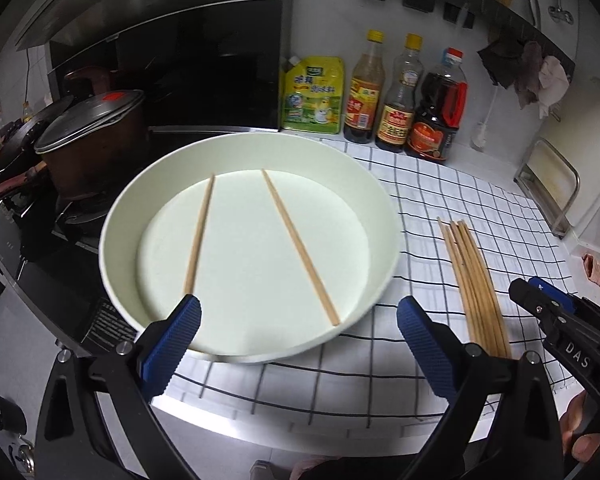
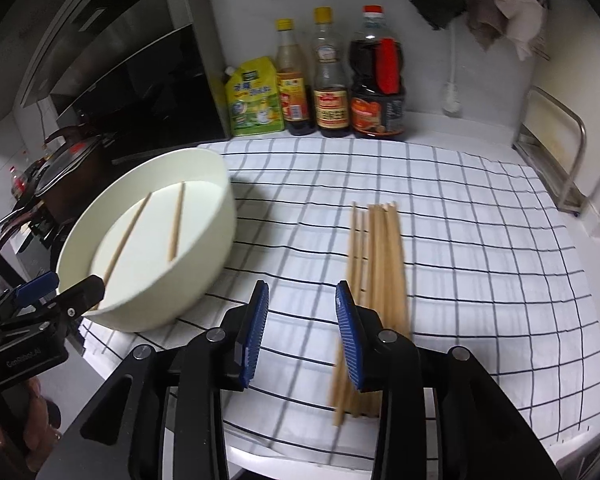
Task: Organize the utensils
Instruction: 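Withdraw both tools from the basin back toward the chopstick pile, then grasp a chopstick with the right tool while the left tool grasps another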
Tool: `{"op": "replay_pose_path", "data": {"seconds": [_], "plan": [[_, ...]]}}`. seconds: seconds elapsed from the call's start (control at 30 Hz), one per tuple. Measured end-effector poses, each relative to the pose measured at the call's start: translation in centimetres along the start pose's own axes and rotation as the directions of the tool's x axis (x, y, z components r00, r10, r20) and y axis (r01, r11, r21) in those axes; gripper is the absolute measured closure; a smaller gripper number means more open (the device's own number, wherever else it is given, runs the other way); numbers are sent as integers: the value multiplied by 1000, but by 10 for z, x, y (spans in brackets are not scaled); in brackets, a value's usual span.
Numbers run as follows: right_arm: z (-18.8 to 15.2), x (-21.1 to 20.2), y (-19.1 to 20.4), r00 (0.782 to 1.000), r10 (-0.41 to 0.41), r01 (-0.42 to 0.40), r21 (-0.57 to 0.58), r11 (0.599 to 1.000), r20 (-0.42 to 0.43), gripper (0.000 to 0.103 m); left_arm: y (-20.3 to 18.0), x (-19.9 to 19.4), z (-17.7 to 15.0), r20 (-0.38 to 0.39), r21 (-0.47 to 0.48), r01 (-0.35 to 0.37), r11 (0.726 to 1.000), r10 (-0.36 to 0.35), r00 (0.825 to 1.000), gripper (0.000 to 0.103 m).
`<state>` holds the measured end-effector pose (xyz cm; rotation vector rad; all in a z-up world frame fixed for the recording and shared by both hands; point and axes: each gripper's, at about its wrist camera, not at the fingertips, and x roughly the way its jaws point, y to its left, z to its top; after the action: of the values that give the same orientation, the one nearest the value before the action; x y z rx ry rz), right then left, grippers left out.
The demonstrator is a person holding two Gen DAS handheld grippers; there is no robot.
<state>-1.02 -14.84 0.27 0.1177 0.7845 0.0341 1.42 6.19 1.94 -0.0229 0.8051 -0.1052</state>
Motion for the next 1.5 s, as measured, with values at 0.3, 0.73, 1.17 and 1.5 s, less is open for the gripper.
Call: {"op": "replay_pose_path", "data": {"seconds": [0.3, 0.73, 1.17, 1.5], "plan": [[-18, 2, -64, 996, -79, 81, 63, 995, -33, 67, -56, 13, -9, -23, 38, 66, 997, -65, 998, 6], [-23, 45, -91, 990, -86, 89, 23, 996, -112, 61, -107, 52, -15, -71, 70, 54, 996, -49, 996, 6], [-9, 78, -90, 988, -81, 80, -15, 997, -132, 61, -109, 78, -16, -105, 47, 28, 999, -23, 994, 6], [-8, 86, -91, 987, -83, 82, -19, 996, -135, 61, -113, 86, -17, -122, 43, 29, 999, -23, 992, 6]]}}
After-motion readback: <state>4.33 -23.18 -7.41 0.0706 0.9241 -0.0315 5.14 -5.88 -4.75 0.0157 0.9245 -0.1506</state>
